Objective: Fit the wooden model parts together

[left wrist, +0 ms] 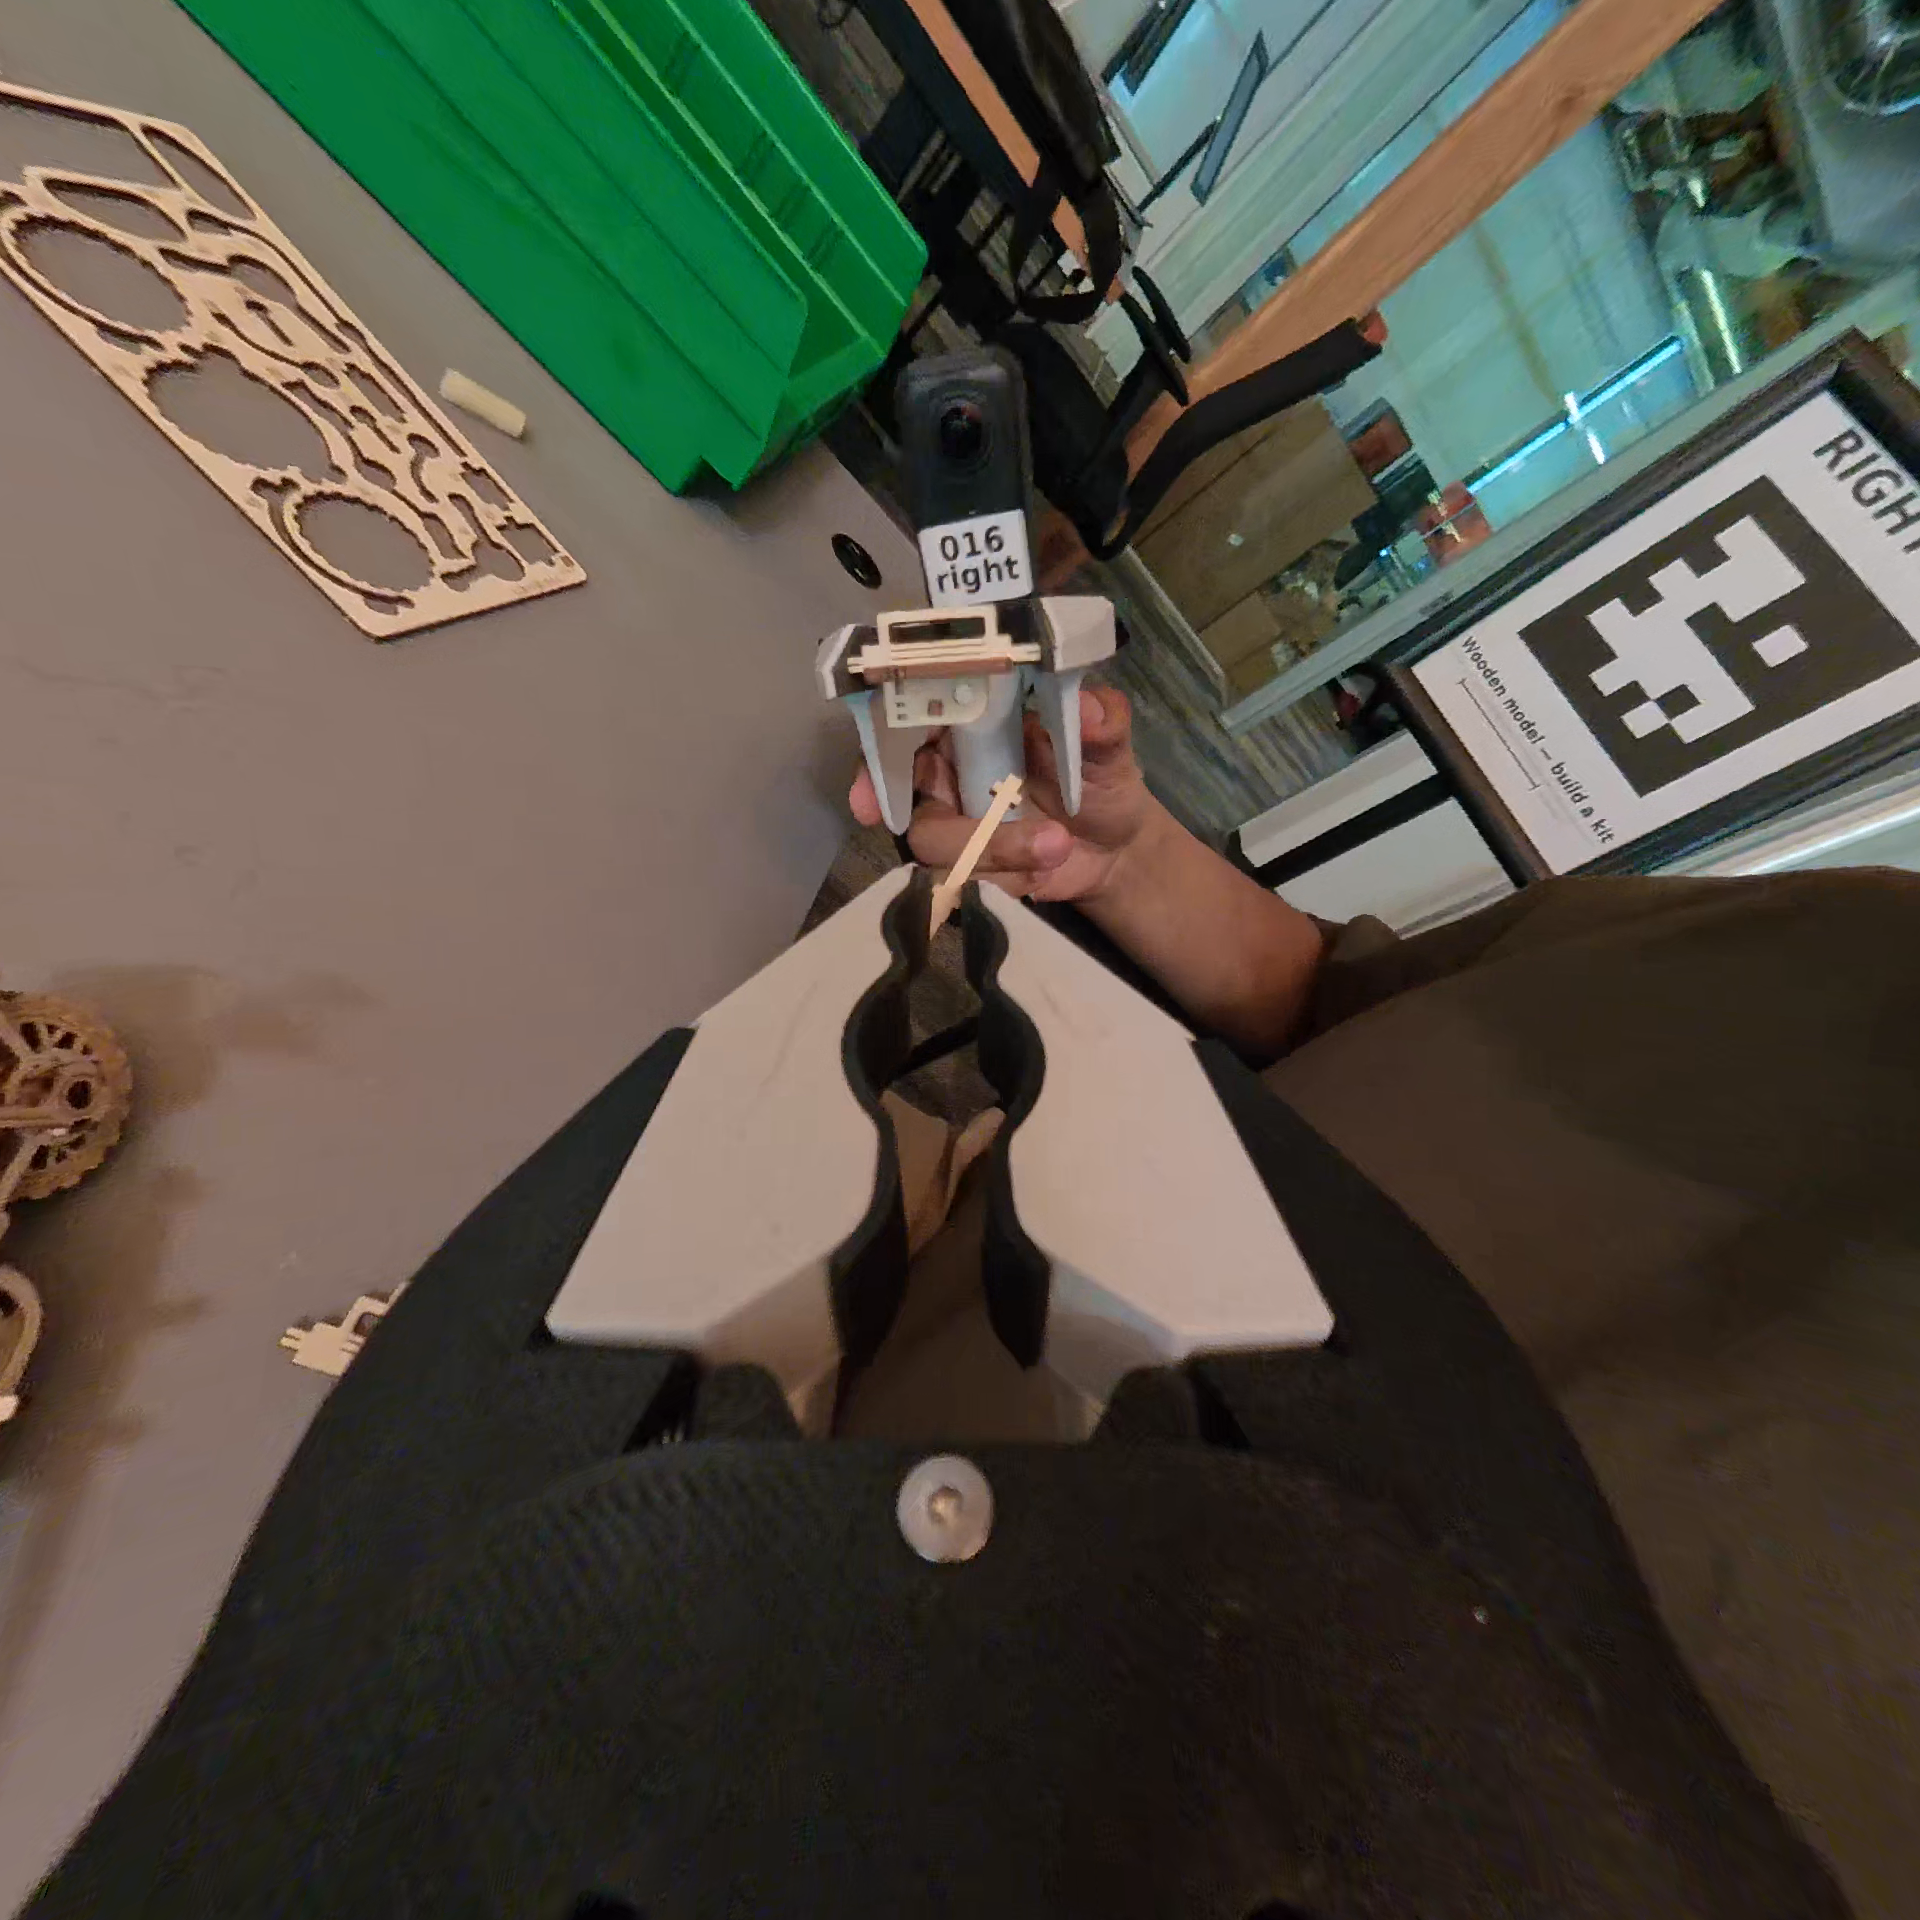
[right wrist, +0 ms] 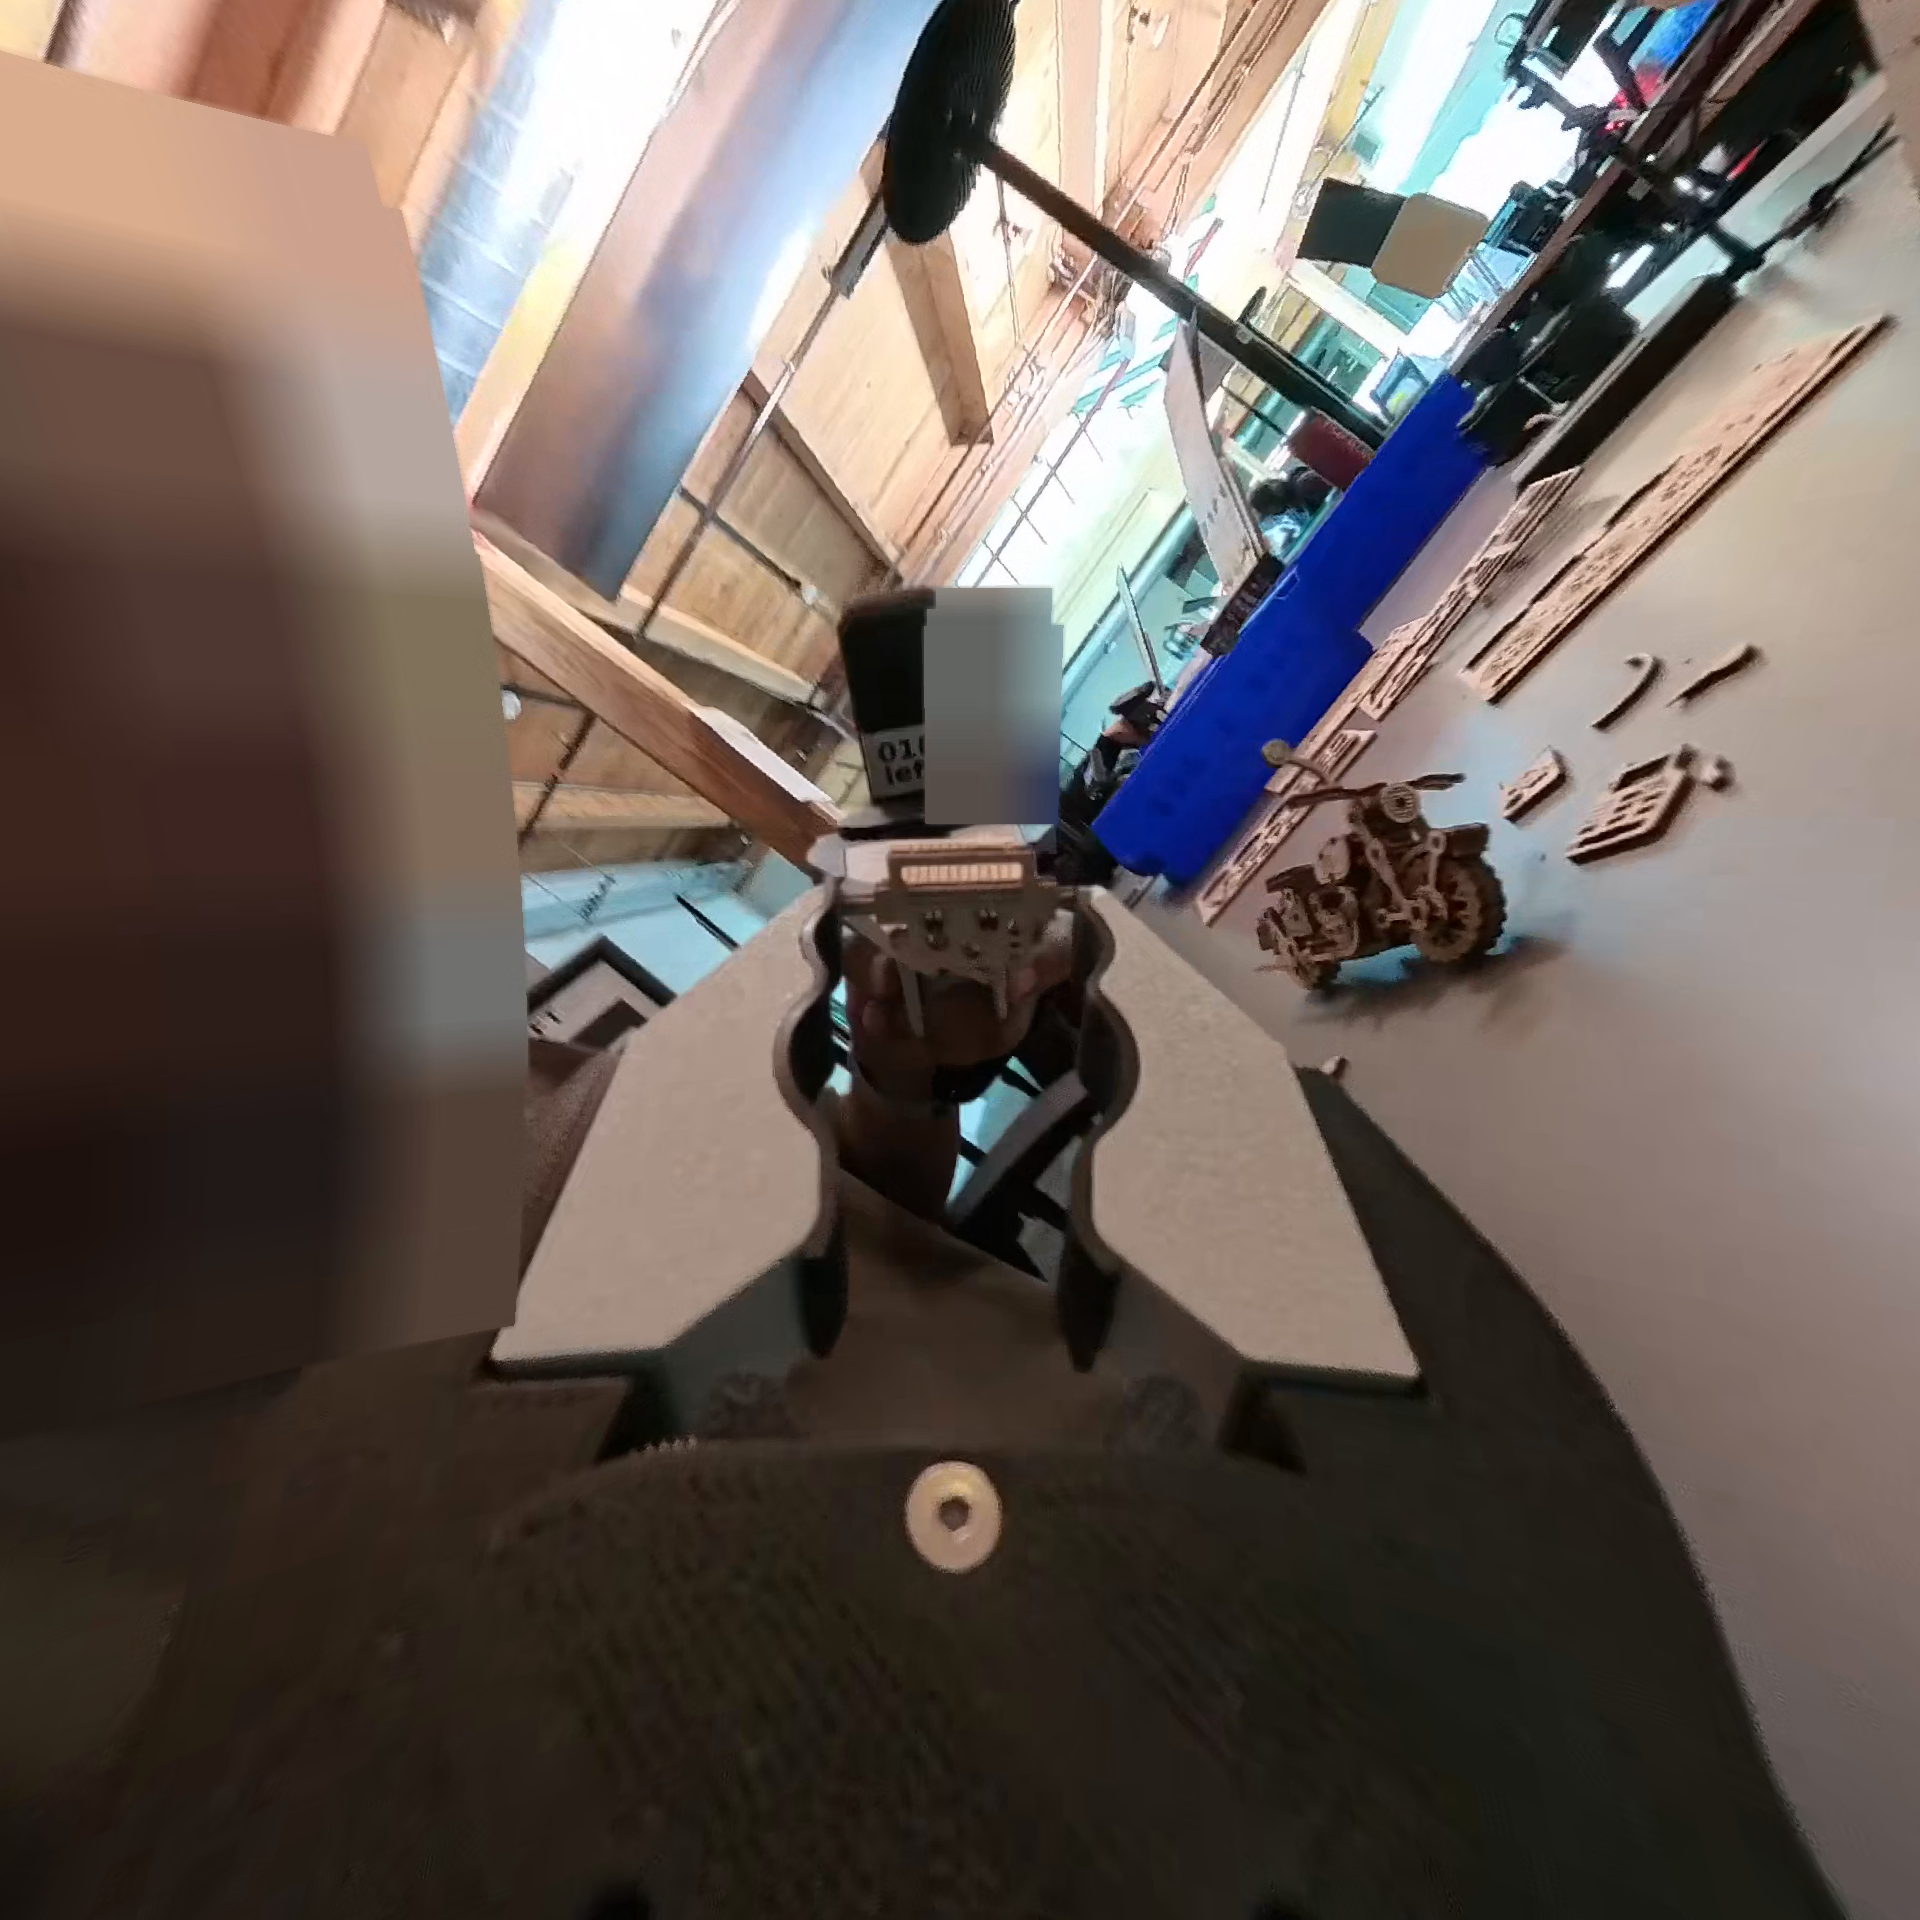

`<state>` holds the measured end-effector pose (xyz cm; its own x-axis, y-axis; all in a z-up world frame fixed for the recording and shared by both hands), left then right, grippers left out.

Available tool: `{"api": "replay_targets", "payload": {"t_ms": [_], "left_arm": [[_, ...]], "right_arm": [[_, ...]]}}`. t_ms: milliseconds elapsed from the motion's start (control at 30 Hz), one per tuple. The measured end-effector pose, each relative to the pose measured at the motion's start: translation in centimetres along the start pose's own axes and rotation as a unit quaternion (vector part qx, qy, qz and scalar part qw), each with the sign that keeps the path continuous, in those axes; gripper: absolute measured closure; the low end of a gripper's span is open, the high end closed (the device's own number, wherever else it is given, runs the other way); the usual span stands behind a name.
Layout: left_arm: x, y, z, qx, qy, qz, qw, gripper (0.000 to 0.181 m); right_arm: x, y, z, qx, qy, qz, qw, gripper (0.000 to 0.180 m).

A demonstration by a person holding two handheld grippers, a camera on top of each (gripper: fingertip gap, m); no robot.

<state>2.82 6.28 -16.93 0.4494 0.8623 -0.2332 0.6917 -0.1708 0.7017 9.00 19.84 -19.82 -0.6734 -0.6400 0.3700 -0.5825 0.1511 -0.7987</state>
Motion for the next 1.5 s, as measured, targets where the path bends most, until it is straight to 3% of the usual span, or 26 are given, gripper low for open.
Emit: {"api": "replay_targets", "payload": {"t_ms": [33,267,700,1500], "left_arm": [[0.1,0.0,0.1,0.006,-0.007,-0.003,1.0,0.177],[0.6,0.6,1.4,0.056,-0.057,-0.03,0.996,0.177],[-0.3,1.1,1.2,0.076,-0.055,-0.054,0.994,0.178],[-0.2,0.6,1.3,0.073,-0.046,-0.067,0.994,0.177]], "right_arm": [[0.1,-0.3,0.2,-0.018,-0.01,0.001,1.0,0.136],[0.6,-1.7,1.2,-0.124,-0.055,0.015,0.991,0.137],[2.2,-2.3,3.3,-0.235,-0.107,0.042,0.965,0.136],[2.1,-1.8,3.1,-0.242,-0.09,0.066,0.964,0.136]]}}
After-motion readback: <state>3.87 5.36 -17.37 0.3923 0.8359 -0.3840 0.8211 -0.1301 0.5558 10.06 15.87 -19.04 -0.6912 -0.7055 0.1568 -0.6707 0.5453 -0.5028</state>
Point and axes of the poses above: each gripper's, where its closed fingertips meet, x out along the fingers, z out of its underside, y = z × x across the jaws, the point moved 6 cm from there along -x, back along the fingers, and after that the axes turned 3 degrees about y, right-handed, at the moved point
